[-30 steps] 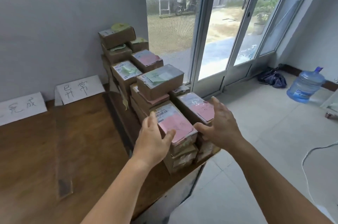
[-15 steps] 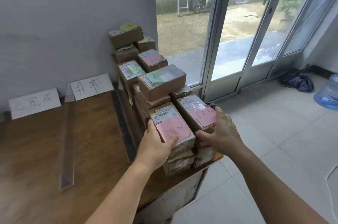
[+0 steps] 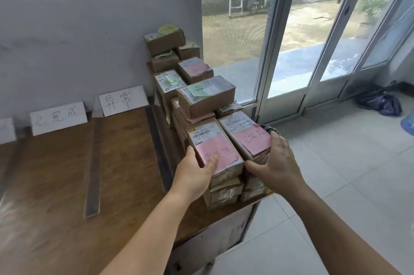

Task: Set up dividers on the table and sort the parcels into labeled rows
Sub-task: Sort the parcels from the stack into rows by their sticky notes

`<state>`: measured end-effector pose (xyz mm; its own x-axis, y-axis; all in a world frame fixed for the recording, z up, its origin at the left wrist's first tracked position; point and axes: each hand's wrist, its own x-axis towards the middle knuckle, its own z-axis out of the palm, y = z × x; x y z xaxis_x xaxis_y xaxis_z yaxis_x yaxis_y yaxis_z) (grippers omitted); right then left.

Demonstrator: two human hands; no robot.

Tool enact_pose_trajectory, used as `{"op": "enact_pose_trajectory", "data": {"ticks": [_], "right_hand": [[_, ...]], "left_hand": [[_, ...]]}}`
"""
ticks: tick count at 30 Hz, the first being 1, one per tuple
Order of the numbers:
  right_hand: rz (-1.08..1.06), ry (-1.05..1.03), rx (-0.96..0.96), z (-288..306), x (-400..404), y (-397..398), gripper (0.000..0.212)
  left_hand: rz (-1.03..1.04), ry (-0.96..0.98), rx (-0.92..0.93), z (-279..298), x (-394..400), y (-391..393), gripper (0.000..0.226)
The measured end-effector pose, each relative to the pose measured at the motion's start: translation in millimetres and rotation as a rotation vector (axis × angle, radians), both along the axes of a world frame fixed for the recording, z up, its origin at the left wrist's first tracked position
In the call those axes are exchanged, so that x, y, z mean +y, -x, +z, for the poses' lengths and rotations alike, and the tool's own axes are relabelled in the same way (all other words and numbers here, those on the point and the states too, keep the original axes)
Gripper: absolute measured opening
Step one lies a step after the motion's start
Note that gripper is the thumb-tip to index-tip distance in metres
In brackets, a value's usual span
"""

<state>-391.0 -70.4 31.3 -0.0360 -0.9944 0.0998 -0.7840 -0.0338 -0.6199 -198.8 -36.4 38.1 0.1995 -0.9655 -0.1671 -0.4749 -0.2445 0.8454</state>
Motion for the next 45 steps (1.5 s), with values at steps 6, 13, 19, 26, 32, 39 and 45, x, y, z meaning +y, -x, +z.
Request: {"op": "enact_pose_trajectory", "data": {"ticks": [6, 13, 19, 26, 32, 39, 45], "right_hand": [[0.009, 0.081, -0.015, 6.6, 7.9, -0.9, 0.104], [0.007, 0.138, -0.035, 12.8, 20.9, -26.4, 0.104], [0.004, 0.198, -0.071, 12.7, 46.3, -61.3, 0.103], [-0.003, 0.234, -0.109, 21.1, 85.2, -132.1, 0.107], [0.051, 0.25, -0.129, 29.8, 117.9, -205.7, 0.098], [0.105, 0.243, -0.206, 31.2, 143.5, -288.9, 0.091], [0.181, 0.251, -0.194, 30.6, 153.2, -354.1, 0.086]], "left_hand": [[0.017, 0.093, 0.078, 1.4, 9.1, -5.2, 0.07], [0.019, 0.108, 0.093, 2.5, 23.6, -32.7, 0.078], [-0.036, 0.136, 0.236, 15.5, 49.3, -68.7, 0.09], [-0.082, 0.128, 0.236, 31.1, 91.6, -141.4, 0.101], [0.023, 0.169, 0.24, 33.1, 126.8, -212.8, 0.087], [0.108, 0.198, 0.38, 35.9, 168.1, -289.1, 0.071], [0.234, 0.224, 0.376, 37.6, 189.7, -345.7, 0.079]]}}
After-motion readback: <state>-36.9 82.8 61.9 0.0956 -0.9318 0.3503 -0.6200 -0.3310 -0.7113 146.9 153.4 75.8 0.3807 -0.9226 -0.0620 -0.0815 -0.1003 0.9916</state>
